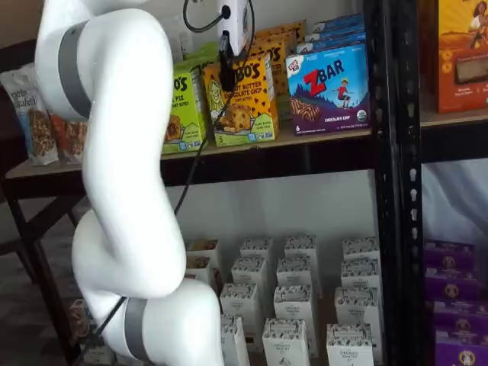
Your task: Pick up the orange box on the top shelf, the fifth box from the left
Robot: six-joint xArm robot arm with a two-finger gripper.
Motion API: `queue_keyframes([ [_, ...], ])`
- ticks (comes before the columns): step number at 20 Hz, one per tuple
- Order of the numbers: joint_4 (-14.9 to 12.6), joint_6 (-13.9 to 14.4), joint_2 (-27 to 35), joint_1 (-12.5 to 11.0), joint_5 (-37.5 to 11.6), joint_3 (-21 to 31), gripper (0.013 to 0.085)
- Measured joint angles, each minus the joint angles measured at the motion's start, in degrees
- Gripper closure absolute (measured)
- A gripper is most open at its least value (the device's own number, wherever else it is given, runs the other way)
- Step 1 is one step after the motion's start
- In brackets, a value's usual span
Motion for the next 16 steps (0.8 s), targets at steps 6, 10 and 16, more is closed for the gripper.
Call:
queue_keyframes([
  [6, 0.3, 0.0, 0.3, 0.0, 0.0, 0.0, 0.021],
  [10, 0.7, 0.0, 0.1, 0.0, -0.3, 0.2, 0.029],
  [16, 0.9, 0.0, 0.1, -0.1, -0.1, 0.1, 0.041],
])
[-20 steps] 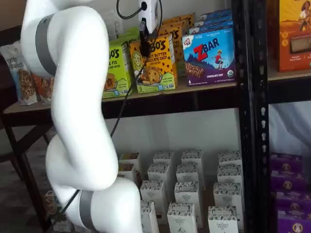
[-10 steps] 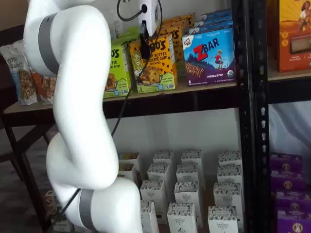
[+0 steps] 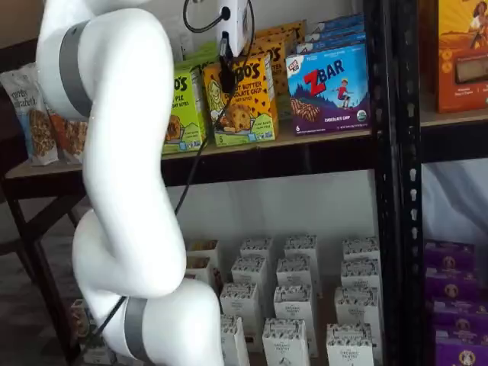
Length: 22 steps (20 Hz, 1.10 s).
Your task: Pick up the orange box on the top shelf, the fifth box from the left
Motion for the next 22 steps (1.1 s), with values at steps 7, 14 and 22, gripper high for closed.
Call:
queue_keyframes([
  [7, -0.6, 0.3, 0.4, 0.3, 0.9, -0.7, 0.049],
  [14, -0.7, 0.5, 0.1, 0.6, 0.3, -0.3, 0.049],
  [22, -0.8, 0.5, -0.5, 0.6, -0.3, 0.4, 0.049],
])
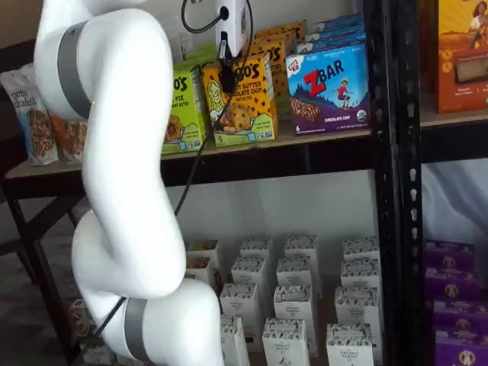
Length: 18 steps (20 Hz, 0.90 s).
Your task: Pick up the orange box on the top shelf, the fifth box from the left
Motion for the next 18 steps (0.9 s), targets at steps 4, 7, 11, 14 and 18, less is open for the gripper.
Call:
queue_keyframes([
  [4, -0.1, 0.0, -0.4, 0.1, -0.5, 0.5, 0.049],
  [7, 0.3, 0.0, -0.7, 0.1, -1.0, 1.0, 0.057],
  [11, 0.3, 0.1, -0.8, 0.1, -1.1, 1.1, 0.065],
  [14, -0.2, 0.2, -0.6, 0.2, -0.5, 0.8, 0.069],
  [18, -0.7, 0.2, -0.7, 0.3, -0.1, 0.8, 0.069],
])
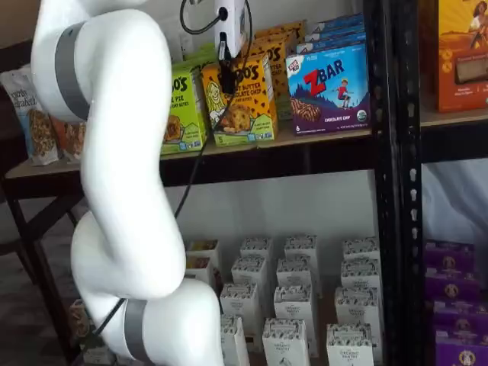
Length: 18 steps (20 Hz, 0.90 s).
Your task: Pick up the orange box on the top shelf, the fifth box from the left
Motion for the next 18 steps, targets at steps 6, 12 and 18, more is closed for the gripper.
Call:
queue_keyframes([
  [6, 0.5, 0.1, -1.0, -0.2, 1.0, 0.1, 0.069],
  [12, -0.1, 0.9, -3.2, 0.3, 3.1, 0.3, 0.069],
  [18, -1.8, 1.9, -6.8, 1.1, 7.4, 1.3, 0.069],
])
